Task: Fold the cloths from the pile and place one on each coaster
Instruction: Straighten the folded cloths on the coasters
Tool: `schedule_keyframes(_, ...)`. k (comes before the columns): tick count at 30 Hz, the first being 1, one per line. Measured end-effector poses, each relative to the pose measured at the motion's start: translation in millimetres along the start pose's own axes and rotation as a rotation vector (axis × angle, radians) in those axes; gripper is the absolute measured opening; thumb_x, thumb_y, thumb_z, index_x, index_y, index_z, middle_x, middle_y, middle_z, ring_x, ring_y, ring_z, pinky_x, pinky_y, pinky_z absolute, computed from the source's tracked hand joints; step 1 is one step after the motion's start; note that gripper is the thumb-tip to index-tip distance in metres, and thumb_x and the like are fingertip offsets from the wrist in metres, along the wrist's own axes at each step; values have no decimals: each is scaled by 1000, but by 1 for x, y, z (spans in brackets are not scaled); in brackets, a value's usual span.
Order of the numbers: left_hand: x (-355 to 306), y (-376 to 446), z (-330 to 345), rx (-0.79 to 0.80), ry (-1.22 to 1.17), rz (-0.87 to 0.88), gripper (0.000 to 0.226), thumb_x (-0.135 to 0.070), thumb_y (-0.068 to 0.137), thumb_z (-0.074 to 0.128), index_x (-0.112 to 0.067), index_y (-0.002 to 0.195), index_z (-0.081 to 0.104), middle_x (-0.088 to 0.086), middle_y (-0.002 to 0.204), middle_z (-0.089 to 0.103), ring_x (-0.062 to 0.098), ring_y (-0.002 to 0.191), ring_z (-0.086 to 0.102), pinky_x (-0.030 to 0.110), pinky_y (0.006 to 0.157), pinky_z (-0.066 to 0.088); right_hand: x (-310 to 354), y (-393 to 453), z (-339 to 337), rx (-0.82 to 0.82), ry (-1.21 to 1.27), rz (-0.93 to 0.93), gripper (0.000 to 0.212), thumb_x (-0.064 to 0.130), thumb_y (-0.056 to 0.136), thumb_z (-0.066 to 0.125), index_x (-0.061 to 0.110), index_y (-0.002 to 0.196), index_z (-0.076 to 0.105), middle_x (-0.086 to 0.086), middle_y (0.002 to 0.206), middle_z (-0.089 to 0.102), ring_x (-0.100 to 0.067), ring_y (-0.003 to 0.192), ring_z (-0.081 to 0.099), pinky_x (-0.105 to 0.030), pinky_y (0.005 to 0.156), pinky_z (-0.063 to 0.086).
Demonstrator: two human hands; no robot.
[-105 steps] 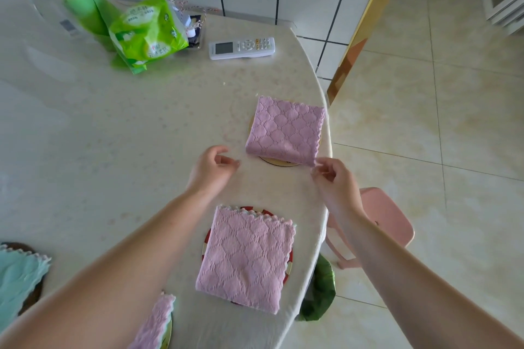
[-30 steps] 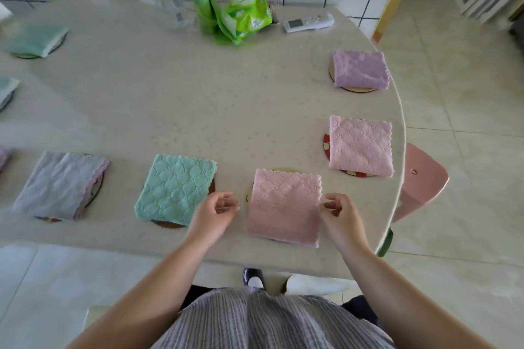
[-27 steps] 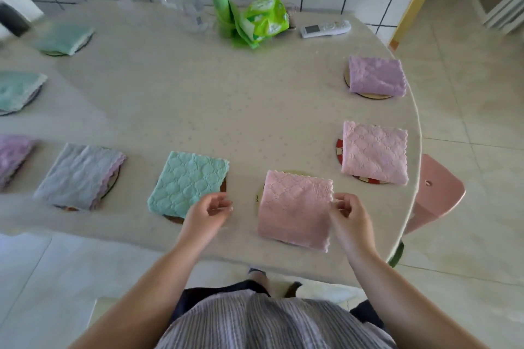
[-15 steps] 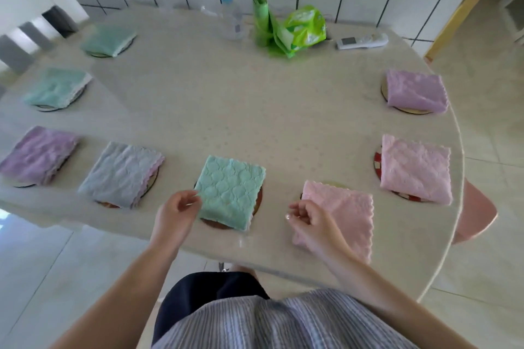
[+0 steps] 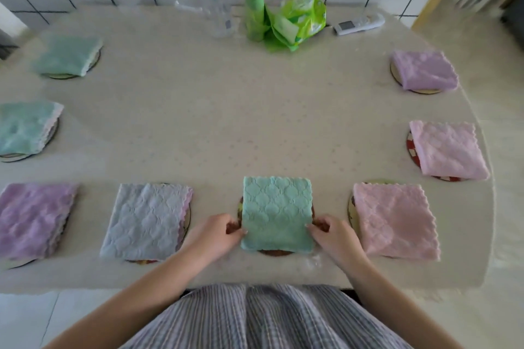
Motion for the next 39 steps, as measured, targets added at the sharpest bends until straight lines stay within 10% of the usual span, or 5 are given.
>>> schedule_keyframes(12, -4, 7, 10, 119, -130, 121, 37, -39, 85, 61, -20, 55, 51, -5, 47, 42, 8, 44, 35, 26, 47, 25, 5, 3, 1, 21, -29, 74, 25, 31, 84, 61, 22, 62, 56, 9, 53, 51, -8, 49, 46, -25, 49, 31)
schedule_keyframes(20, -1, 9, 11, 163, -158, 106, 36, -35, 83, 64, -22, 52, 50, -6, 49, 44, 8, 47, 37, 26, 50, 26, 4, 6, 1, 98, -46, 74, 20, 33, 85, 60, 15, 76, 63, 4, 64, 59, -11, 57, 50, -26, 53, 35)
schedule_keyframes(25, 5, 3, 0, 158, -311, 70, 17, -36, 86, 62, -24, 75, 59, -7, 74, 60, 9, 69, 53, 25, 63, 41, 18, -12, -19, -169, 222, -4, 7, 30, 89, 57, 27, 83, 58, 4, 79, 65, -14, 73, 59, -28, 61, 42)
schedule_keyframes(33, 75, -31, -43, -100, -585, -99, 17, -24, 89, 60, -18, 73, 56, 1, 67, 57, 14, 60, 51, 27, 60, 39, 116, -2, 41, 127, 298, -340, 11, 18, 90, 54, 26, 86, 61, 13, 46, 49, -3, 36, 35, -17, 39, 27)
schedule_keyframes(39, 154, -54, -84, -432, -753, -347, 9, -21, 88, 61, -14, 82, 63, -2, 73, 60, 8, 59, 53, 23, 60, 41, 163, 1, 89, 260, 148, -388, 12, 26, 88, 59, 32, 77, 61, 10, 71, 63, -8, 66, 57, -14, 56, 39)
Point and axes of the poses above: each hand's wrist, its own y-axis towards the middle knuckle, its own z-axis out of the palm, x = y × z, the point moved 6 cm from there along y, towards the middle knuckle
